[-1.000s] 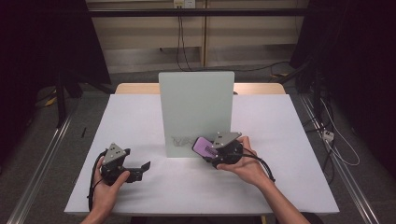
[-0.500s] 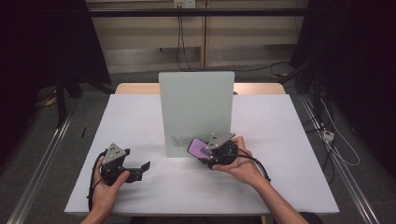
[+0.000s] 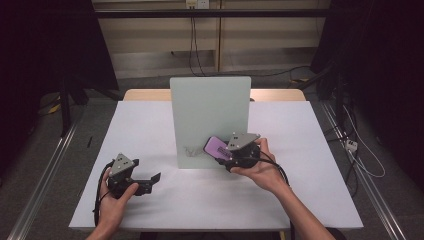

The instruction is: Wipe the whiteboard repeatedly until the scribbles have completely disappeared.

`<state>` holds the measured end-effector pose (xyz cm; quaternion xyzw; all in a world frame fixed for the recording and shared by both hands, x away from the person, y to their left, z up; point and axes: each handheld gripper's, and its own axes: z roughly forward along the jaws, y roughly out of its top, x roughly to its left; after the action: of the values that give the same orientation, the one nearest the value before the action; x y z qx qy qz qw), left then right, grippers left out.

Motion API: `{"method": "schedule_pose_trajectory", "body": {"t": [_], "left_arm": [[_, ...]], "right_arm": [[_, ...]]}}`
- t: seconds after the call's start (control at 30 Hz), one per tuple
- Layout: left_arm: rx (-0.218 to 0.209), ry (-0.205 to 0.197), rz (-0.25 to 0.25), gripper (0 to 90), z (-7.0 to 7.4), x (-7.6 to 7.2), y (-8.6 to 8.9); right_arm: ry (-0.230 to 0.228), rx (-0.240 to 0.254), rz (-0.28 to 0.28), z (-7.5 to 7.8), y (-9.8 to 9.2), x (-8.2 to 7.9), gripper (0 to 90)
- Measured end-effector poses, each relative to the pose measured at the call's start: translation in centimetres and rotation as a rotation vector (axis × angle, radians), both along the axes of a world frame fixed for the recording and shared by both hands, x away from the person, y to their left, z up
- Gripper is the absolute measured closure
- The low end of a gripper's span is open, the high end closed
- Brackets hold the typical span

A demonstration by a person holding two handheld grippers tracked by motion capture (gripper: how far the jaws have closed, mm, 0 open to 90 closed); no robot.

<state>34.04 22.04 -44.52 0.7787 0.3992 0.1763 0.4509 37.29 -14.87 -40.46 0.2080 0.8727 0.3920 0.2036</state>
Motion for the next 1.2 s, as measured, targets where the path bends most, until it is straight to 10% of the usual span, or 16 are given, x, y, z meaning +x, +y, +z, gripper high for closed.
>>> {"method": "schedule_pose_trajectory", "body": {"t": [1.2], "left_arm": [[-0.002, 0.005, 0.004, 5.3, -0.1, -0.1, 0.1]], "right_arm": [[0.037, -0.053, 0.108, -2.3, 4.3, 0.1, 41.9]]}}
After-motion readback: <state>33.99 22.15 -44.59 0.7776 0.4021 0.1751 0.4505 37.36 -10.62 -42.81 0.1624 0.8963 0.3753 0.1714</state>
